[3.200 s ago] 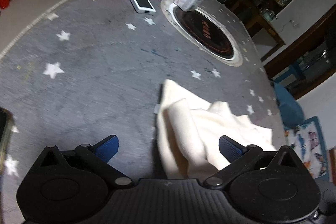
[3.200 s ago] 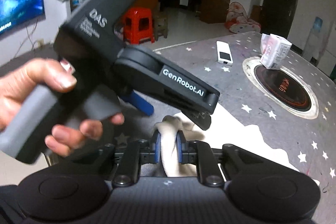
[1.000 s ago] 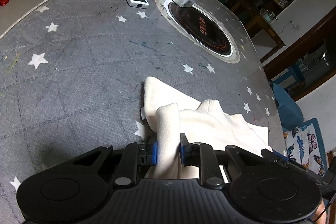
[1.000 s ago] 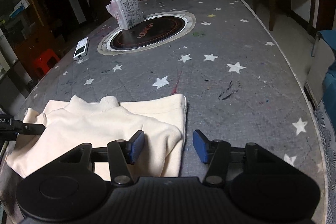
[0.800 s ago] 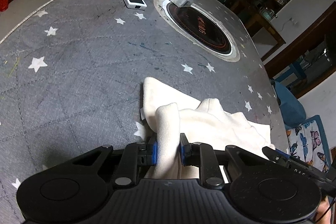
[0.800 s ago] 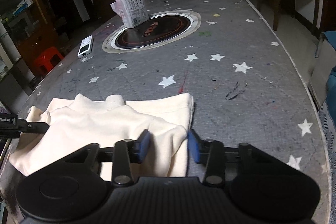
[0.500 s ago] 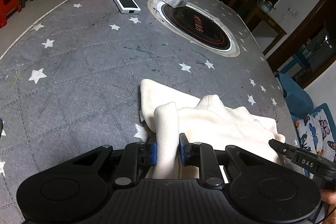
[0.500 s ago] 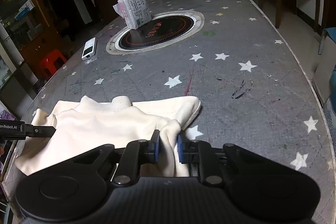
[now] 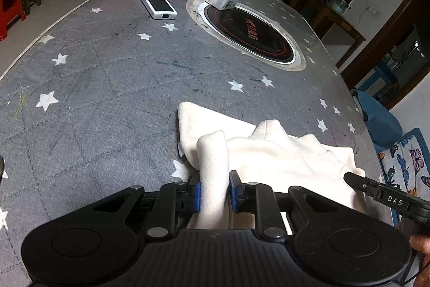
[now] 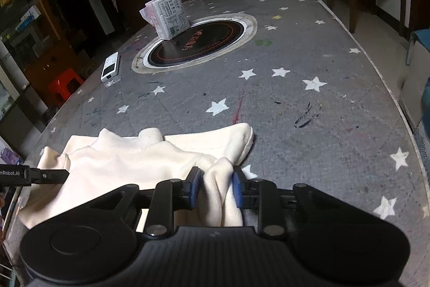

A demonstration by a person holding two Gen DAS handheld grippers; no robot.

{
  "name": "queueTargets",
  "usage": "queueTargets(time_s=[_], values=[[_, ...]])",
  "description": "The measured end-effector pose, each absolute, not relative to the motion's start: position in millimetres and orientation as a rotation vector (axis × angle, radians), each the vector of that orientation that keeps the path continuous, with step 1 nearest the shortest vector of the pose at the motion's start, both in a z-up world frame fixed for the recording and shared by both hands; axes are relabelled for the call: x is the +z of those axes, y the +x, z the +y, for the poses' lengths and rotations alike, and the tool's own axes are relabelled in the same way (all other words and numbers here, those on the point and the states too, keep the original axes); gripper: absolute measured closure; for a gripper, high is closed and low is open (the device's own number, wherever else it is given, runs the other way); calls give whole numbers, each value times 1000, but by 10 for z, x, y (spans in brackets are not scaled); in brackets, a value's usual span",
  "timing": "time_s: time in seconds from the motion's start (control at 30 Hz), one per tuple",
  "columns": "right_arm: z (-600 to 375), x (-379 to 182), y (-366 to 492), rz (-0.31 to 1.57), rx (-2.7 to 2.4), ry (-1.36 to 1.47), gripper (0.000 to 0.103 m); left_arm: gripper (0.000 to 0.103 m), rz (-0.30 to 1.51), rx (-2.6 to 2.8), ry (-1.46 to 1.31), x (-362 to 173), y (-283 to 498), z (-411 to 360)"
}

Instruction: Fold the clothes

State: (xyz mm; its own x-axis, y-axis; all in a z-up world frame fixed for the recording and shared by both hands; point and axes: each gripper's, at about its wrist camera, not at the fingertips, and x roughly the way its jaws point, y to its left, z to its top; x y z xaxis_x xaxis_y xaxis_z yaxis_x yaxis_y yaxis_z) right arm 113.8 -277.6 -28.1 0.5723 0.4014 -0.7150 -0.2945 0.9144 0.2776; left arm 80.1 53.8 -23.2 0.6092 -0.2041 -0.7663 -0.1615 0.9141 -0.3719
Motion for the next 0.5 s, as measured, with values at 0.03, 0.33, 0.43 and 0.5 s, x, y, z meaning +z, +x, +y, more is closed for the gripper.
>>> queueTargets(time_s=[0.03, 0.33, 0.43, 0.5], values=[[-2777, -280, 1141, 871, 408, 136, 78, 81, 924, -26, -434, -232, 802, 540], [-2816, -282, 1153, 850, 355, 128, 51, 80, 925, -28, -430, -246, 814, 558], [-2783, -285, 1136, 853, 390, 124, 52, 80, 923, -26, -424, -244, 809, 551], [-2730, -277, 1116, 857, 414, 115, 68, 80, 922, -26, -421, -244, 806, 548]])
